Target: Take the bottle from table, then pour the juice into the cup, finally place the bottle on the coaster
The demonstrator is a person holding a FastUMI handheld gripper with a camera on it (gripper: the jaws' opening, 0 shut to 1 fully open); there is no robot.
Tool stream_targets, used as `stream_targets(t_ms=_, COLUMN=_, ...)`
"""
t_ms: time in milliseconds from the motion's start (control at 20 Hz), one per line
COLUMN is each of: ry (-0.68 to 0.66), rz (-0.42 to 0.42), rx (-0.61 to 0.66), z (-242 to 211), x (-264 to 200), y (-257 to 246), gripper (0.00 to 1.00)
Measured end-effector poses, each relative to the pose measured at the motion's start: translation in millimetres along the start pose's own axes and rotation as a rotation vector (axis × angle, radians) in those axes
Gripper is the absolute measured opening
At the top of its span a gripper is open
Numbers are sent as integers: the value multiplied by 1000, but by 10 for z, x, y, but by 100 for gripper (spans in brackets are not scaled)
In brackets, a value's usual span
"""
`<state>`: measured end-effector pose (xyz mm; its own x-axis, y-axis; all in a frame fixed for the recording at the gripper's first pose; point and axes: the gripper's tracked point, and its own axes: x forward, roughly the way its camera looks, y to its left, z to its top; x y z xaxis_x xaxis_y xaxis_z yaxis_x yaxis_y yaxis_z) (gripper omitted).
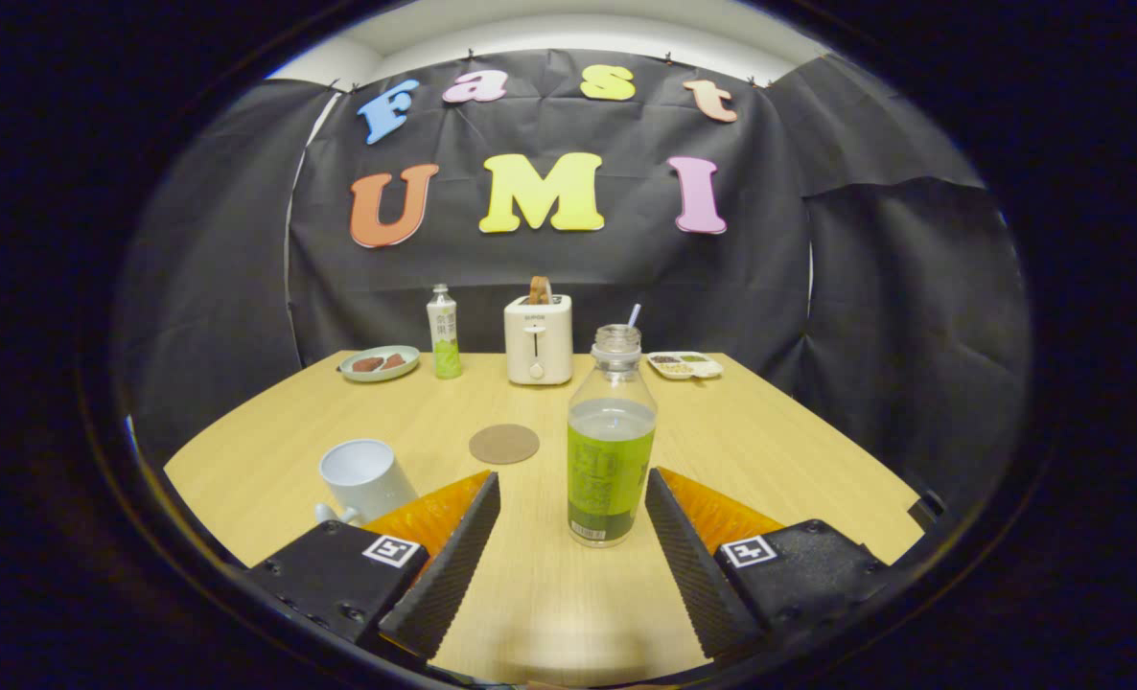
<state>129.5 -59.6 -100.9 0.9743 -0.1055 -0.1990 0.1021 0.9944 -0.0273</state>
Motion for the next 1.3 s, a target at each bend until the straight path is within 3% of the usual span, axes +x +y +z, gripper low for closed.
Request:
stream_targets(t_ms=250, ry=2, rz=-29, rx=15, z=52, x=252, y=-177, gripper=100)
stream_targets(t_ms=750, ry=31, rz=-11, rx=33, z=95, x=831, y=-260, gripper=100)
stream_targets(t_ms=1000, ry=1, rz=-12, rx=82, z=111, x=903, y=-295, gripper=100)
stream_targets(t_ms=1200, ry=22, rz=-24, rx=43, z=65, x=977, y=-267, gripper=100)
stream_targets(t_ms=1300, ry=36, rz=-35, rx=17, z=42, x=981, y=-271, gripper=91)
